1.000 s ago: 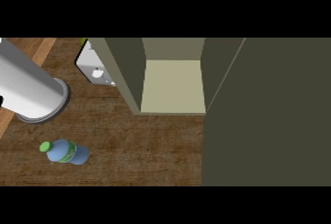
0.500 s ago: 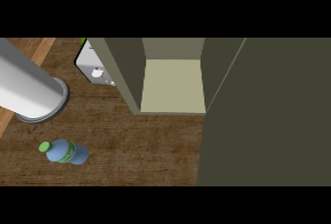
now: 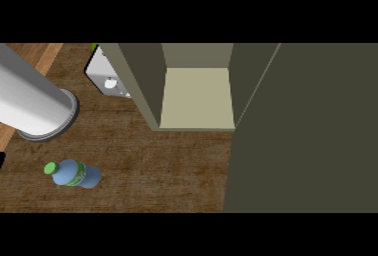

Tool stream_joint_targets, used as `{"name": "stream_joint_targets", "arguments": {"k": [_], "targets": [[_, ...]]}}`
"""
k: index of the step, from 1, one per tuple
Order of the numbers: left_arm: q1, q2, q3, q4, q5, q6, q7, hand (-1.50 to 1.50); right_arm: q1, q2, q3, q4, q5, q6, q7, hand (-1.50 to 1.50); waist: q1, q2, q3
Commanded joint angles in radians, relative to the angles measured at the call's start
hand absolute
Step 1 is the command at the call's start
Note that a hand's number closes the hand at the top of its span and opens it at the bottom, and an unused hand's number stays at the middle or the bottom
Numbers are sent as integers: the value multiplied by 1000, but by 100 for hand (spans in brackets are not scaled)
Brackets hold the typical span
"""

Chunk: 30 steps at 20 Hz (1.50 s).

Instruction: Pick up the bottled water, place it into the cabinet and close the cabinet

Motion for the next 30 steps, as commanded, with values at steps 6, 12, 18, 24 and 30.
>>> {"name": "stream_joint_targets", "arguments": {"k": [6,12,18,24,30], "targets": [[39,16,-24,-233,-49,58,100,-150,-6,10,69,-158,45,-60,133,-150,1,-3,0],[51,12,-27,-195,-41,60,87,-150,1,-4,80,-217,36,-79,184,-150,-3,-3,-1],[-2,13,-64,-137,-129,87,61,-150,24,-6,101,-181,46,-75,104,-150,-13,0,1],[49,-6,-36,-99,-103,56,0,-150,-20,-19,114,-230,67,-123,210,-150,-5,0,-1],[-16,39,124,37,28,-4,-18,-150,27,-8,194,-214,130,-140,172,-150,-11,0,-1]]}}
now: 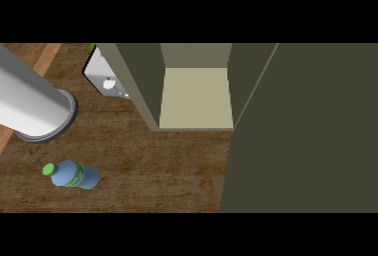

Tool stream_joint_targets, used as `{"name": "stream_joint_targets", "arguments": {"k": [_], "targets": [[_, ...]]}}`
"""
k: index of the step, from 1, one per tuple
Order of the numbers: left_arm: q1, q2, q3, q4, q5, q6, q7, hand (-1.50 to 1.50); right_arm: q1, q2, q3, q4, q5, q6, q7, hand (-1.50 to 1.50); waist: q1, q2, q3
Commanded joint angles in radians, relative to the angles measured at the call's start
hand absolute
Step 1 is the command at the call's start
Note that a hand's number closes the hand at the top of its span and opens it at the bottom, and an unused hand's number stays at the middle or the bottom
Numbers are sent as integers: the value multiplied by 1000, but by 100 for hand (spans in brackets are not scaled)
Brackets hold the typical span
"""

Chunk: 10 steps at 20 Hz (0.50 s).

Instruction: Pick up the bottled water, place it into the cabinet and close the cabinet

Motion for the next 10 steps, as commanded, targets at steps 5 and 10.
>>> {"name": "stream_joint_targets", "arguments": {"k": [5,10], "targets": [[-128,11,87,189,21,16,-33,-150,-25,-17,-28,-154,-3,-31,90,-150,-8,3,0],[-71,10,155,347,61,-79,-187,-150,-38,-17,47,-150,55,-44,111,-150,-5,2,-1]]}}
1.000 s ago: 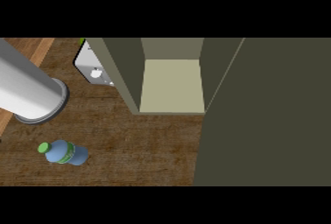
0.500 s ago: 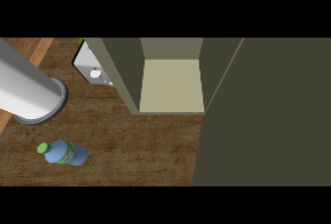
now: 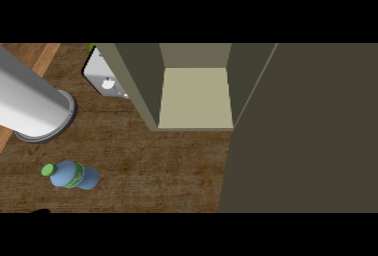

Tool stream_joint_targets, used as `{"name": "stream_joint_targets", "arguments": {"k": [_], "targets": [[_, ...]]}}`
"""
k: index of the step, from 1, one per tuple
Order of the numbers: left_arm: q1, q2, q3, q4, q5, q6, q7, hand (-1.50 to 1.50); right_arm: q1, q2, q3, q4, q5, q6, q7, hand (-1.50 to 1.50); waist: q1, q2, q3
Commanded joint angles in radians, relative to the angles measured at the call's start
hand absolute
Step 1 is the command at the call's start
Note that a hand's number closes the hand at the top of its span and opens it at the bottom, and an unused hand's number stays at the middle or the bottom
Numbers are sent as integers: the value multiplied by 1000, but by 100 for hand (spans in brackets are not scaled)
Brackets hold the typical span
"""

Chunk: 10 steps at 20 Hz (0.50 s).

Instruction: Pick up the bottled water, place it into the cabinet and close the cabinet

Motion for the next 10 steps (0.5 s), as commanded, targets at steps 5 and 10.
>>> {"name": "stream_joint_targets", "arguments": {"k": [5,10], "targets": [[-31,23,80,253,30,-91,-149,-150,-2,-34,-22,-161,-3,-3,95,-150,1,1,0],[-51,25,84,396,-3,-129,-260,-150,-29,-16,51,-183,61,-47,134,-150,-2,0,0]]}}
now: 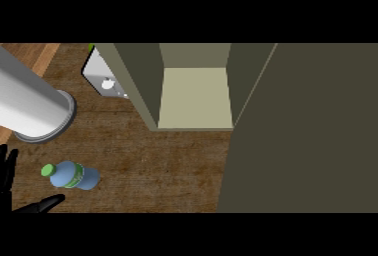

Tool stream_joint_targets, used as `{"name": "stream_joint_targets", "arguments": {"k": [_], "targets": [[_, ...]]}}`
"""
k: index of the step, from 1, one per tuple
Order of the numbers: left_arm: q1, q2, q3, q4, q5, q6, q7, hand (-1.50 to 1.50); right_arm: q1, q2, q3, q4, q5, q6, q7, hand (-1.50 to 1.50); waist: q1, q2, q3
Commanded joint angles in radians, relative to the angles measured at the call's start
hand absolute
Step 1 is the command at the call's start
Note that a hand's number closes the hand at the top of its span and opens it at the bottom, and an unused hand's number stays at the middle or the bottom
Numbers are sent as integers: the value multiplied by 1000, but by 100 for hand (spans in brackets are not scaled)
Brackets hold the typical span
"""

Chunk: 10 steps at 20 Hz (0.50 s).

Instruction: Pick up the bottled water, place it into the cabinet and close the cabinet

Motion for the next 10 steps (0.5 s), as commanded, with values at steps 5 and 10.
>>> {"name": "stream_joint_targets", "arguments": {"k": [5,10], "targets": [[-42,-12,32,291,-16,-64,-222,-150,108,-49,50,-213,50,-2,43,-150,-8,-1,0],[-90,-30,21,401,-52,-36,-271,-150,2,-25,46,-175,73,-46,89,-150,-1,0,0]]}}
